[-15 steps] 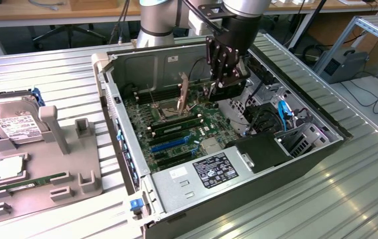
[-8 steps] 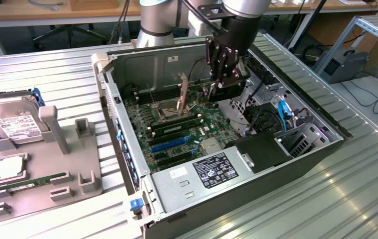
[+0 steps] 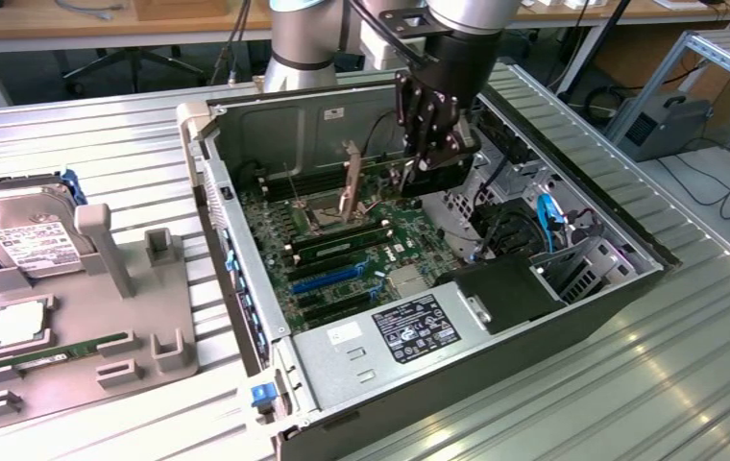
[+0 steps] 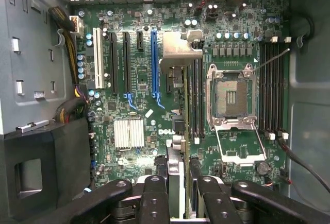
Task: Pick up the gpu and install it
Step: 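Insert the gpu into the slot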
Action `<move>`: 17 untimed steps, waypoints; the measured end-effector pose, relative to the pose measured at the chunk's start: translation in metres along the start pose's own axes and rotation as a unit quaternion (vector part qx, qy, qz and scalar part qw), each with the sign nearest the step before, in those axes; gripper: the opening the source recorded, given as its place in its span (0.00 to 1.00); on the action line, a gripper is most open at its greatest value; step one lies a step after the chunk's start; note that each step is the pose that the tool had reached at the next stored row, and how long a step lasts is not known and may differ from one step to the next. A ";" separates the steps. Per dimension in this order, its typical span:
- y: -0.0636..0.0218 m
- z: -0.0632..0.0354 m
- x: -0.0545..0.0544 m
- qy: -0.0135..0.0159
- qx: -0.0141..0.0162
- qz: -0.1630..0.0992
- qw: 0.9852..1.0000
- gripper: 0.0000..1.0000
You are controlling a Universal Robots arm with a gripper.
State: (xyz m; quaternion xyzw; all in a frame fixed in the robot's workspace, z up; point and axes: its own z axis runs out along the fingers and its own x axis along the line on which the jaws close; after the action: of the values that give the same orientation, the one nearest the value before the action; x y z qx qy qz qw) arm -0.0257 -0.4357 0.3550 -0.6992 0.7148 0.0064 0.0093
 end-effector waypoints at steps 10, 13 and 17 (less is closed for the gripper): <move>0.0025 0.0004 0.000 0.000 0.000 0.000 1.000 0.27; 0.0032 0.0004 0.000 0.000 0.000 0.000 1.000 0.27; 0.0047 0.0008 0.000 0.000 0.000 0.000 1.000 0.27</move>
State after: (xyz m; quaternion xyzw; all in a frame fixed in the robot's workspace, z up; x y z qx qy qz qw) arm -0.0304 -0.4357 0.3542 -0.6992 0.7149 0.0064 0.0093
